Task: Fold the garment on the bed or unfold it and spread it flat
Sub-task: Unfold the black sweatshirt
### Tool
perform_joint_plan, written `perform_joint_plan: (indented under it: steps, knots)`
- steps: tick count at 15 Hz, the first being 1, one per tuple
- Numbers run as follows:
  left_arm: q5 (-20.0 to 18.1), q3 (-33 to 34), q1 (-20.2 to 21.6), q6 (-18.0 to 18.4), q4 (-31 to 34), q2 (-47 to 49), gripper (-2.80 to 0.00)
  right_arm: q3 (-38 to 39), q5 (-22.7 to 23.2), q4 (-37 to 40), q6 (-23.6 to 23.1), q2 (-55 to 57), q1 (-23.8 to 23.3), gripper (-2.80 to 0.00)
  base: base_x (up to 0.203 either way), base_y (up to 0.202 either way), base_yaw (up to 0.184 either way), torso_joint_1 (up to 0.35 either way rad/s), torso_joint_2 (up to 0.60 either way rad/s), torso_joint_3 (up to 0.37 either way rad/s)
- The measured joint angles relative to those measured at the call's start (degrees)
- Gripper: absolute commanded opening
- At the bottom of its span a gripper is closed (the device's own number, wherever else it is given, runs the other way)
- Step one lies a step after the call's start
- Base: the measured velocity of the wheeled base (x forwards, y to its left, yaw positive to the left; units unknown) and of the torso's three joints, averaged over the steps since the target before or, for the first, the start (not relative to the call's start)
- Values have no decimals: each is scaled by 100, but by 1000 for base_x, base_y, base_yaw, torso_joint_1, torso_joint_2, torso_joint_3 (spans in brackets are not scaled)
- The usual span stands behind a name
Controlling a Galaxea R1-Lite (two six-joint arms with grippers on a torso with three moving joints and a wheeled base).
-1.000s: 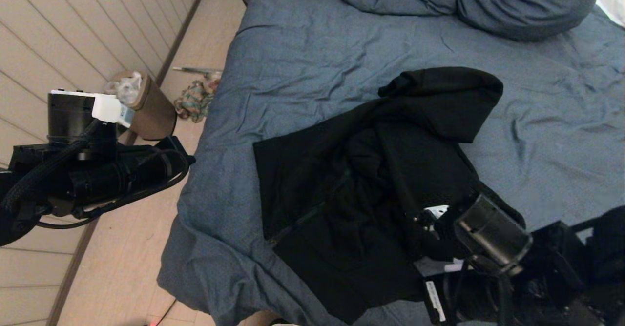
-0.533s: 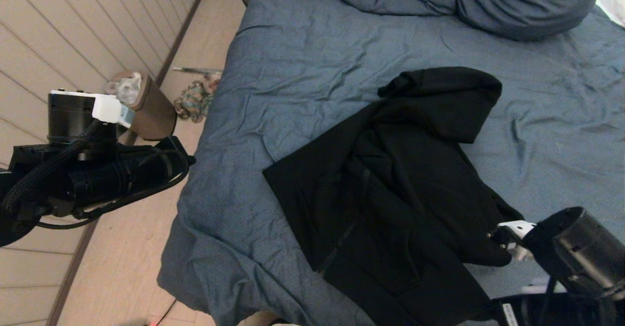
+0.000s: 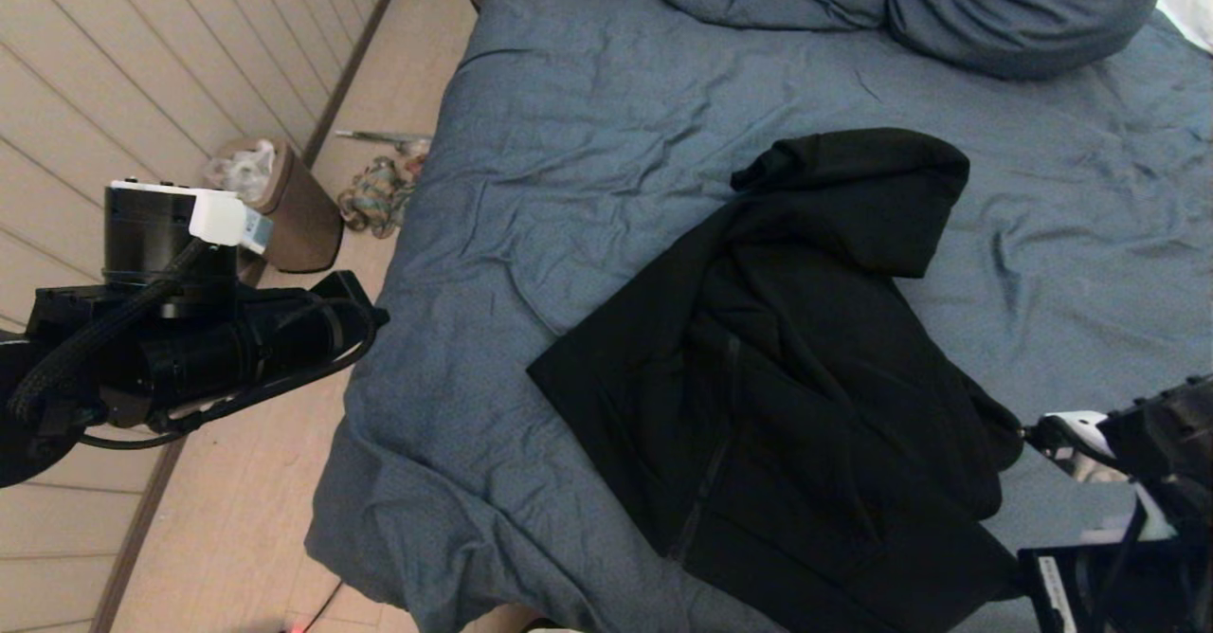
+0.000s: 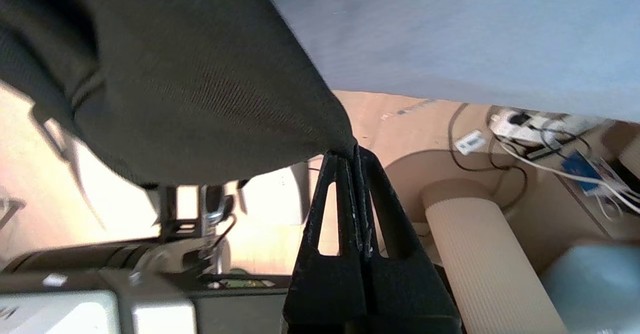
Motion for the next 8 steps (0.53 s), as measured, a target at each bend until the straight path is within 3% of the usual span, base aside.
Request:
perform_joint_plan:
  steps: [8]
  knots:
    - [65, -7, -566, 22, 170, 668, -280, -112, 212, -70, -604, 285, -1700, -280, 0, 0, 0, 0, 0, 0]
